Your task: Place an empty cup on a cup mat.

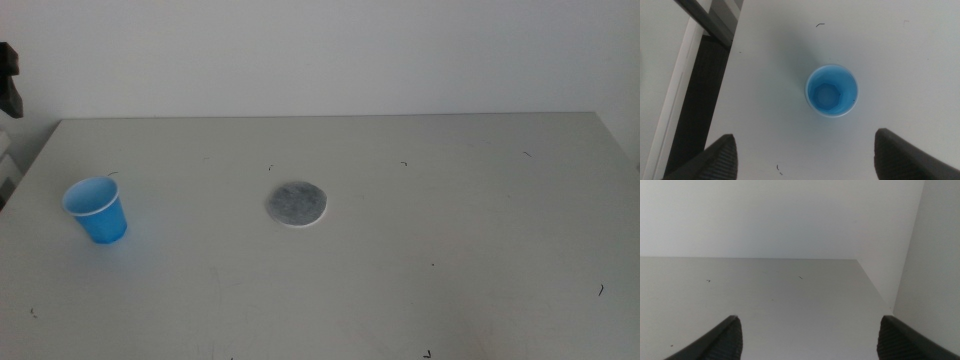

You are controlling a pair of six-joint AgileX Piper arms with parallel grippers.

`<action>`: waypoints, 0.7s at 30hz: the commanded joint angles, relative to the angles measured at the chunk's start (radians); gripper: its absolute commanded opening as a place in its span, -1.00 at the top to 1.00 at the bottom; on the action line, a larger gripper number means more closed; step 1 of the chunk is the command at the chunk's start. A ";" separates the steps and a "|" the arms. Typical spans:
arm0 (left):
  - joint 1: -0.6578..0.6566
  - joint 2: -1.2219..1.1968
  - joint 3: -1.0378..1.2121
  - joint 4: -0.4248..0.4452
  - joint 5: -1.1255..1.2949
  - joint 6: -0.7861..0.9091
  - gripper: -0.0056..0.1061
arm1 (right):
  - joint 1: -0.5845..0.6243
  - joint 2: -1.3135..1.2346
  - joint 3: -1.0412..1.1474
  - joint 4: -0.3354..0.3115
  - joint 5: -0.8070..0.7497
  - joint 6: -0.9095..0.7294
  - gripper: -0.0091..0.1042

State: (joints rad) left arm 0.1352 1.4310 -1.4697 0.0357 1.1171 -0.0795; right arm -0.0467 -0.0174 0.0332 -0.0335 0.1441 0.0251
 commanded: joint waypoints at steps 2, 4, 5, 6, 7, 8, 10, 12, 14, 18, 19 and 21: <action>0.048 0.046 -0.066 -0.067 -0.042 0.072 -0.98 | 0.002 -0.019 -0.012 -0.009 -0.078 -0.008 -0.82; 0.069 0.093 -0.076 -0.101 -0.056 0.117 -0.98 | 0.002 -0.019 -0.012 -0.009 -0.078 -0.008 -0.82; 0.075 0.118 -0.079 -0.119 -0.067 0.137 -0.98 | 0.002 -0.019 -0.012 -0.009 -0.078 -0.008 -0.82; 0.080 0.142 -0.079 -0.137 -0.082 0.151 -0.98 | 0.002 -0.019 -0.012 -0.009 -0.078 -0.008 -0.82; 0.082 0.167 -0.079 -0.147 -0.091 0.159 -0.98 | 0.002 -0.019 -0.012 -0.009 -0.078 -0.008 -0.82; 0.084 0.189 -0.079 -0.154 -0.102 0.169 -0.98 | 0.002 -0.019 -0.012 -0.009 -0.078 -0.008 -0.82; 0.084 0.230 -0.079 -0.161 -0.119 0.188 -0.98 | 0.002 -0.019 -0.012 -0.009 -0.078 -0.008 -0.82; 0.084 0.274 -0.079 -0.172 -0.131 0.207 -0.98 | 0.002 -0.019 -0.012 -0.009 -0.078 -0.008 -0.82; 0.084 0.312 -0.079 -0.186 -0.143 0.229 -0.98 | 0.002 -0.019 -0.012 -0.009 -0.078 -0.008 -0.82; 0.084 0.386 -0.079 -0.206 -0.165 0.245 -0.98 | 0.002 -0.019 -0.012 -0.009 -0.078 -0.008 -0.82; 0.084 0.404 -0.079 -0.206 -0.169 0.245 -0.98 | 0.002 -0.019 -0.012 -0.009 -0.078 -0.008 -0.82; 0.084 0.436 -0.079 -0.206 -0.174 0.246 -0.98 | 0.002 -0.019 -0.012 -0.009 -0.078 -0.008 -0.82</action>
State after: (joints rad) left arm 0.2177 1.9009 -1.5137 -0.1494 0.9716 0.1662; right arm -0.0467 -0.0174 0.0332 -0.0335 0.1441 0.0251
